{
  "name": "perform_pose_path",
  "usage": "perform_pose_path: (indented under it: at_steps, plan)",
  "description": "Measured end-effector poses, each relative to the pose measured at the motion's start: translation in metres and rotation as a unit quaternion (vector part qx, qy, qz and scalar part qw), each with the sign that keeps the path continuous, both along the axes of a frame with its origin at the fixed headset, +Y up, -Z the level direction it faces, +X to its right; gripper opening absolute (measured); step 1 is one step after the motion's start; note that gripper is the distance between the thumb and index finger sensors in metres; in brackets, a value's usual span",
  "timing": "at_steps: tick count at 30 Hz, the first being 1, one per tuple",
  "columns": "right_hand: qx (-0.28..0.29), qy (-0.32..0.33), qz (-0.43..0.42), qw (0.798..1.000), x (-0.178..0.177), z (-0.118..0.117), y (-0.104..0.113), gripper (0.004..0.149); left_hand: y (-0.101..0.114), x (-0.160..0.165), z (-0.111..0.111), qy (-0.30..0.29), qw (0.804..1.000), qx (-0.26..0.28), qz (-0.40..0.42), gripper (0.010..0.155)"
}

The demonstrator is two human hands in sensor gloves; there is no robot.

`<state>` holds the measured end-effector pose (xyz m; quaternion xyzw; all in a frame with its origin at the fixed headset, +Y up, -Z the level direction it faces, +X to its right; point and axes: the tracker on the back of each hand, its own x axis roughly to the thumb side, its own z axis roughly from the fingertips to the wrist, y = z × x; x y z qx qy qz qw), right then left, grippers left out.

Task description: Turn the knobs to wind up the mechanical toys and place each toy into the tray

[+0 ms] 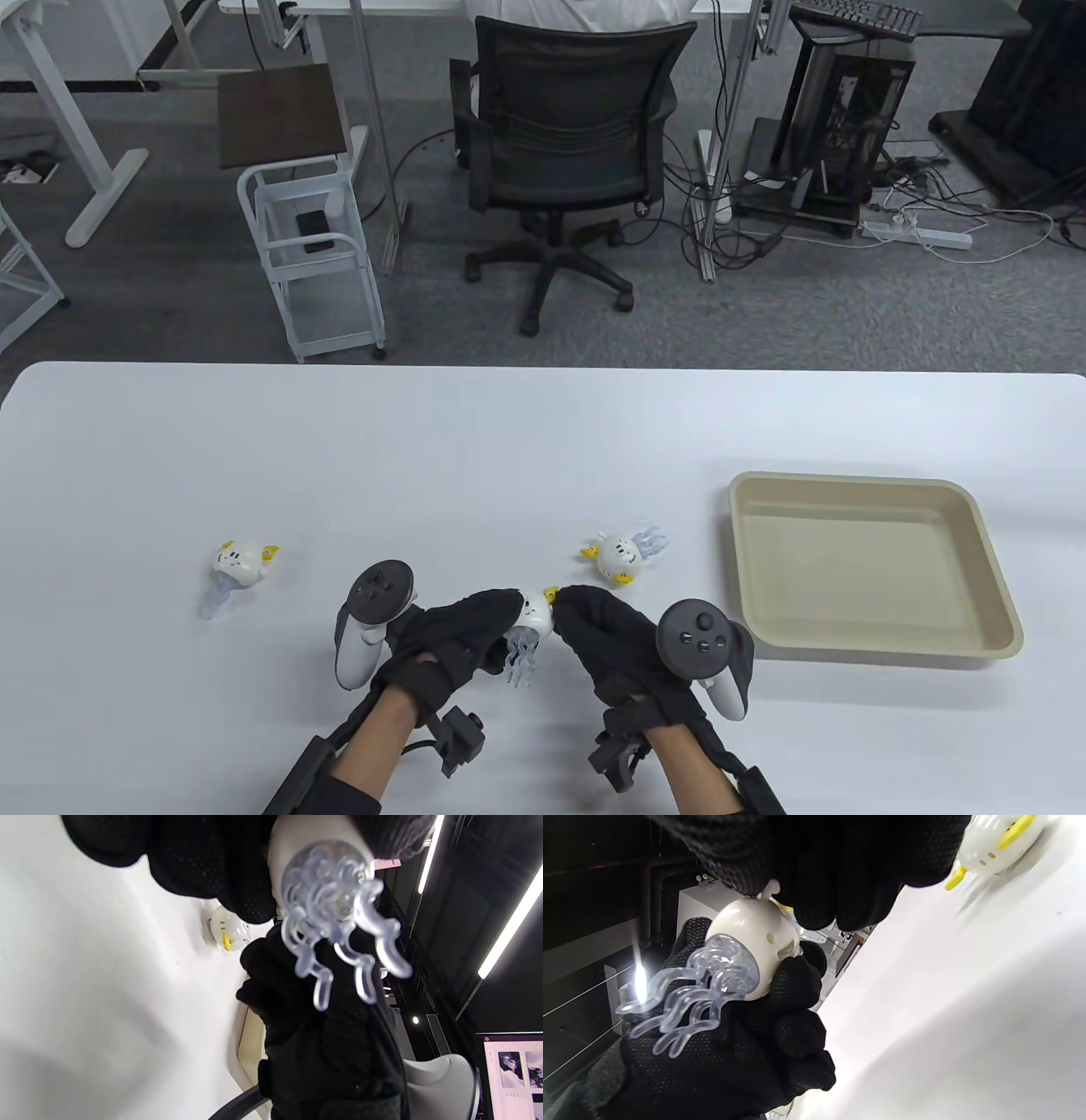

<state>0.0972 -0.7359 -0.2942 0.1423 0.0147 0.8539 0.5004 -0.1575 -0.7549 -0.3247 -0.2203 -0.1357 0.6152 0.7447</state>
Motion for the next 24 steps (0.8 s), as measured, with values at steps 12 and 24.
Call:
perform_pose_path:
  at_steps: [12, 24]
  plan:
    - [-0.208, -0.047, -0.204, 0.955, 0.007, -0.005, -0.023, 0.038, 0.015, 0.010, 0.005, -0.034, 0.990, 0.132, -0.041, 0.073]
    - [-0.003, -0.001, -0.014, 1.000, 0.001, 0.001, 0.001, 0.046, 0.000, -0.002, 0.000, 0.012, 1.000, -0.015, 0.017, 0.079]
